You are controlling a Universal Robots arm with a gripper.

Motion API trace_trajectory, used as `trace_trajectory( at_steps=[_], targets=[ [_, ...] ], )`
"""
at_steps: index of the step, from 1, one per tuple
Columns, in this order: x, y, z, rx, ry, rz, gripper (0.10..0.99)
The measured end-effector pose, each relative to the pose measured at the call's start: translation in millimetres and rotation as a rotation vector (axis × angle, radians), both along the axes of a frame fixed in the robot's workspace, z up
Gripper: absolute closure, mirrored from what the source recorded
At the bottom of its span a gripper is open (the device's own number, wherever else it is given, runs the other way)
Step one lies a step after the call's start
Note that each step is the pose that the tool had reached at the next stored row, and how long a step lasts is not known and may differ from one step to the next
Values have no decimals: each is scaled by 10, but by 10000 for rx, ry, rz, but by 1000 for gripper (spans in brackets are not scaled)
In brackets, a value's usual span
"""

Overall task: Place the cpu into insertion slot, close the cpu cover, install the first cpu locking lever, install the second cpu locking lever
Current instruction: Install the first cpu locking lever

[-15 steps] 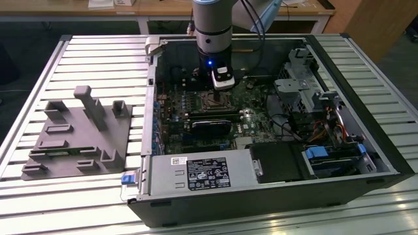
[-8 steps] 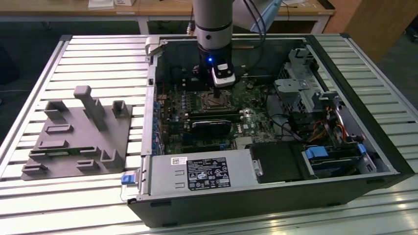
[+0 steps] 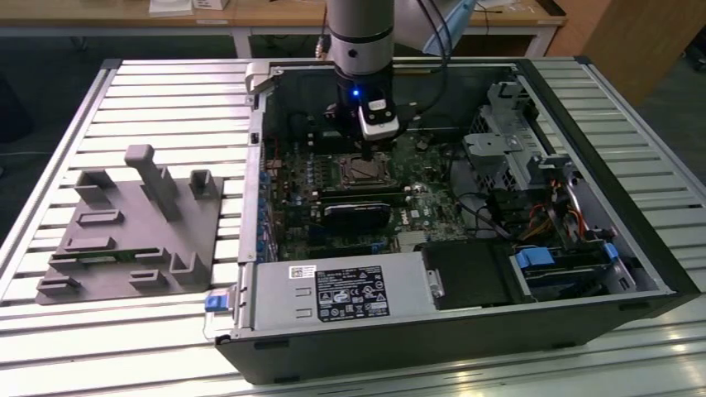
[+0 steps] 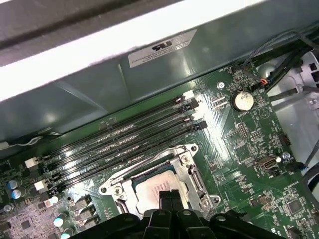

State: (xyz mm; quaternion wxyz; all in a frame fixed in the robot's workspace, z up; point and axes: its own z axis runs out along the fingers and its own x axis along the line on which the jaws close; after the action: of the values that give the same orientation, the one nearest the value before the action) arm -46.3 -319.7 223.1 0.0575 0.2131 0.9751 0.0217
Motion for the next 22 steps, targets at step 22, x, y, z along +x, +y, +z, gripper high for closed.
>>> trace_trajectory(
  at_steps=[22],
  targets=[
    [54,0,13,-282,300,3,980]
  ],
)
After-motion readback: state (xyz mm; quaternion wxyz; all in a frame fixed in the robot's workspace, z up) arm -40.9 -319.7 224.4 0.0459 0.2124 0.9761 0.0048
